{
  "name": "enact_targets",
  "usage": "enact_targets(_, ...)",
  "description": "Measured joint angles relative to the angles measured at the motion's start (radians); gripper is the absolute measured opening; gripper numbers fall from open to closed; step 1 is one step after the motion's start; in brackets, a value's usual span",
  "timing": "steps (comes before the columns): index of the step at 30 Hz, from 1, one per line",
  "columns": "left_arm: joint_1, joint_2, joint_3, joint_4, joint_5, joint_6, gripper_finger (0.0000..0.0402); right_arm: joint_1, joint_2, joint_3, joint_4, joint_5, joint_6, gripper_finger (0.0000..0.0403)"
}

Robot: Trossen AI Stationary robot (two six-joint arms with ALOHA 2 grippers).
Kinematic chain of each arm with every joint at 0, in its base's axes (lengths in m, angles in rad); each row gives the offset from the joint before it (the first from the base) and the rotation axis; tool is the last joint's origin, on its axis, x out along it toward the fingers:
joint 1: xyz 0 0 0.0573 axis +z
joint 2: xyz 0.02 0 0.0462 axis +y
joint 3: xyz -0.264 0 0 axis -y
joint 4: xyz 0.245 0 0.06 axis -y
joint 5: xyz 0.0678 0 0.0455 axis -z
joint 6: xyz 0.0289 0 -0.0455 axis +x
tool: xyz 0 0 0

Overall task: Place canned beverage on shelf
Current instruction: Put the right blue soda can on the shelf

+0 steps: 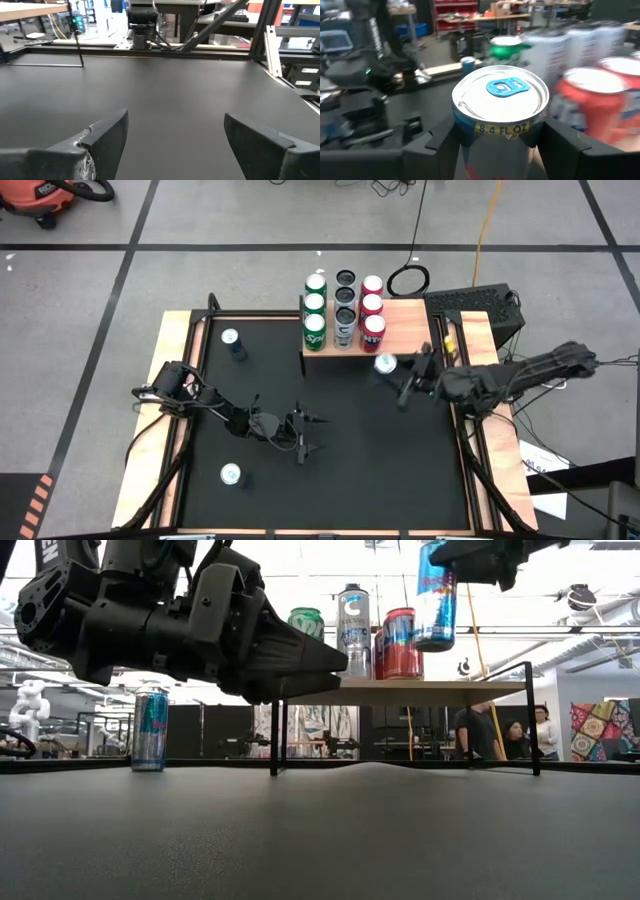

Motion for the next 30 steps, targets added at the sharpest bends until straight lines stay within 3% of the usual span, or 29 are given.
enact_targets(8,0.000,0.000,0.000,-0.009,-0.014,0.002,0.0325,-0.178,-0.198,0.000,-0.165,-0.005,-0.037,0.0205)
enact_targets(14,0.015,0.000,0.000,-0.008,-0.014,0.001,0.0325,-0.373,-0.248,0.028,-0.200,-0.063,-0.107,0.0205)
enact_targets(22,0.048,0.000,0.007,-0.008,0.000,0.001,0.0325,-0.669,-0.085,0.169,-0.229,-0.305,-0.170,0.0205)
enact_targets(30,0.040,0.000,0.007,-0.028,0.022,0.000,0.0325,-0.968,0.117,0.207,-0.210,-0.593,-0.184,0.0205)
